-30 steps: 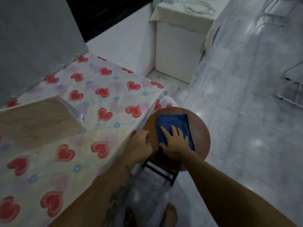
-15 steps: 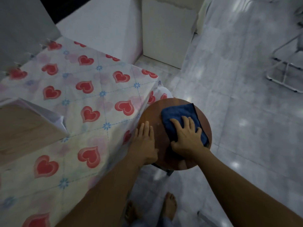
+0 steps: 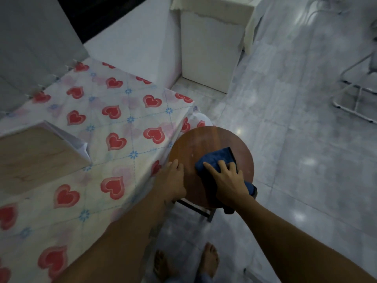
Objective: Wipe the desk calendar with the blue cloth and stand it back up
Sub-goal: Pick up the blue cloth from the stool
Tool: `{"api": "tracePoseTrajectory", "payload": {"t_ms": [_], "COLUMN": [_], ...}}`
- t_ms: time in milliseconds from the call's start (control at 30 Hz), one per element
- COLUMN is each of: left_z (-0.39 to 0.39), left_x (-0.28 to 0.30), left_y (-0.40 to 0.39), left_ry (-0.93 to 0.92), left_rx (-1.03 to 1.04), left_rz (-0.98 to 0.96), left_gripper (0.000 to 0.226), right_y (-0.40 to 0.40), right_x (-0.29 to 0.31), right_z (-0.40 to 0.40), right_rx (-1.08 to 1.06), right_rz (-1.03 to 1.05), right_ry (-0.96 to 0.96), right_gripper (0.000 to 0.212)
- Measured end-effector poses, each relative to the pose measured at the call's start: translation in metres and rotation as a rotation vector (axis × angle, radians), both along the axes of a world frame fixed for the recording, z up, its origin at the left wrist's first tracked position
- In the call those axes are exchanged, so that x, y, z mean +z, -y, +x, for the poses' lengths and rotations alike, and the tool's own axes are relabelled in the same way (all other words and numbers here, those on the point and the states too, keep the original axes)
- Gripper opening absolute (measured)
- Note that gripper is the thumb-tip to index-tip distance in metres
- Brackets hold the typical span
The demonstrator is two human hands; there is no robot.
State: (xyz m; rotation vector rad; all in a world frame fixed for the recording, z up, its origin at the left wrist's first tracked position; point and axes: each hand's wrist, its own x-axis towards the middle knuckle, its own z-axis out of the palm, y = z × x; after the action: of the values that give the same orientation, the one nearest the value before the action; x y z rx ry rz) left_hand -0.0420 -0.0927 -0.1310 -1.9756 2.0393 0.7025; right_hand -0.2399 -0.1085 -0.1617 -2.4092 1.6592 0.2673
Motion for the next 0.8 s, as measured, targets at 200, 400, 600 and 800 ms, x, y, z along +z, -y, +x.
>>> {"api": "tracePoseTrajectory", "payload": {"t_ms": [200, 400, 600, 800], "left_z": [0.009, 0.041, 0.102, 0.177], "left_x": [0.053, 0.099, 0.147, 0.165], "left_y": [-0.035, -0.067, -0.098, -0.126], "left_ry": [-0.275, -0.324, -0.352, -0.323], "left_rx": [0.229, 0.432, 0.626, 0.825], "left_rz": [-0.274, -0.546, -0.8, -0.924], "left_gripper": [0.063, 0.05, 0.042, 0.037], "right_y": [-0.008, -0.001, -0.003, -0.017], "right_x": [0.049, 0.106, 0.16, 0.191], "right_z": [0.006, 0.044, 0.123, 0.198], "right_rx": [0.063, 0.163, 0.28, 0.331], "right_rz": [-0.026, -0.152, -0.208, -0.299], "right_ry": [0.174, 0.378, 0.669, 0.776], "right_gripper": [0.077, 0.07, 0.067, 0.065]}}
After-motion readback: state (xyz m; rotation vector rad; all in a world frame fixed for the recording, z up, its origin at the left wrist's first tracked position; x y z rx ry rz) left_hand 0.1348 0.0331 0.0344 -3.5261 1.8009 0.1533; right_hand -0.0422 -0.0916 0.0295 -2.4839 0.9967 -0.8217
